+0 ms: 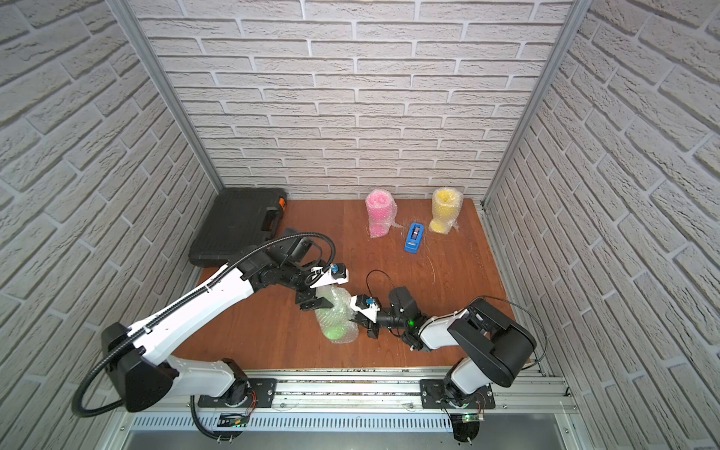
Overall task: Wrap wine glasses in bubble wrap
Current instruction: Wrap the wine glass in bubble wrap.
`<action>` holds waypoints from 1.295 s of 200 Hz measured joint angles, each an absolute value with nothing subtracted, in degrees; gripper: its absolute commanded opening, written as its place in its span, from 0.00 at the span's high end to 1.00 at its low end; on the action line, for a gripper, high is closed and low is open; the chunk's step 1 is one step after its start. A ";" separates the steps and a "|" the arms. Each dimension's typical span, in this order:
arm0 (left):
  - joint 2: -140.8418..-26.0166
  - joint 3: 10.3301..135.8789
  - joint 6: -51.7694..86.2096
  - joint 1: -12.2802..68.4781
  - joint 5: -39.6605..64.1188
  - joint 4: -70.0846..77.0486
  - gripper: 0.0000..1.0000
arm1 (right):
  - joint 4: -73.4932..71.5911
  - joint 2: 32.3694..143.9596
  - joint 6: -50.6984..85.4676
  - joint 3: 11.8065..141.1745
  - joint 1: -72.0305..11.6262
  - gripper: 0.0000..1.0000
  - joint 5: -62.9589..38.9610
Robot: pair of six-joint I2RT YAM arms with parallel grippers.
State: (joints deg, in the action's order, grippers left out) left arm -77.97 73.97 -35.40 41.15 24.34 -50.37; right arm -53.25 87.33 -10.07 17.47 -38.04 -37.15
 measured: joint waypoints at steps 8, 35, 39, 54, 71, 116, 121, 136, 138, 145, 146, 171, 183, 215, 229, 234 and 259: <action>-78.72 75.02 -36.12 41.15 24.64 -50.72 0.16 | -53.21 87.33 -10.07 17.47 -38.02 0.97 -37.19; -80.44 78.39 -38.98 41.12 27.24 -52.62 0.20 | -53.10 87.44 -10.07 17.47 -38.02 0.97 -37.39; -80.64 78.76 -39.38 41.12 27.66 -52.95 0.20 | -53.10 87.48 -10.07 17.50 -38.02 0.97 -37.41; -81.45 80.05 -40.95 41.12 29.63 -54.28 0.23 | -53.04 87.59 -10.07 17.65 -38.02 0.97 -37.58; -82.63 81.19 -42.44 41.12 31.73 -55.94 0.32 | -52.90 87.74 -10.04 17.82 -38.02 0.97 -37.69; -86.37 81.60 -44.86 40.86 35.66 -59.51 0.91 | -51.90 87.77 -10.02 18.33 -38.02 0.97 -37.82; -86.61 81.60 -44.86 40.84 35.66 -59.75 0.94 | -51.83 87.74 -9.91 18.33 -38.02 0.97 -37.76; -86.74 81.58 -44.88 40.64 35.42 -60.23 0.99 | -51.83 87.72 -9.50 18.31 -38.02 0.92 -37.39; -86.72 81.58 -44.99 40.62 35.38 -60.23 1.00 | -51.86 87.70 -9.39 18.28 -38.02 0.90 -37.30; -86.50 81.47 -44.75 40.49 35.14 -60.20 1.00 | -51.92 87.48 -9.13 18.11 -38.02 0.84 -36.88; -86.43 81.41 -44.66 40.47 35.11 -60.18 1.00 | -51.92 87.46 -9.08 18.09 -38.02 0.83 -36.82; -84.05 77.62 -42.94 39.94 34.46 -59.20 1.00 | -51.88 86.52 -7.77 16.56 -37.98 0.55 -34.46; -82.65 74.98 -42.11 39.77 34.02 -58.96 1.00 | -51.96 86.46 -6.94 15.84 -37.98 0.47 -33.71; -81.87 70.46 -40.12 39.55 33.30 -57.47 1.00 | -52.62 86.48 -5.28 14.15 -37.98 0.43 -32.58; -82.08 68.99 -39.46 39.55 33.32 -56.42 1.00 | -53.39 86.80 -4.75 14.09 -37.98 0.44 -32.58; -82.24 68.64 -39.31 39.55 33.41 -56.10 1.00 | -53.69 87.00 -4.69 14.09 -37.98 0.45 -32.56; -84.23 68.07 -38.65 39.62 33.74 -54.41 1.00 | -55.11 88.66 -4.40 14.09 -37.98 0.44 -32.67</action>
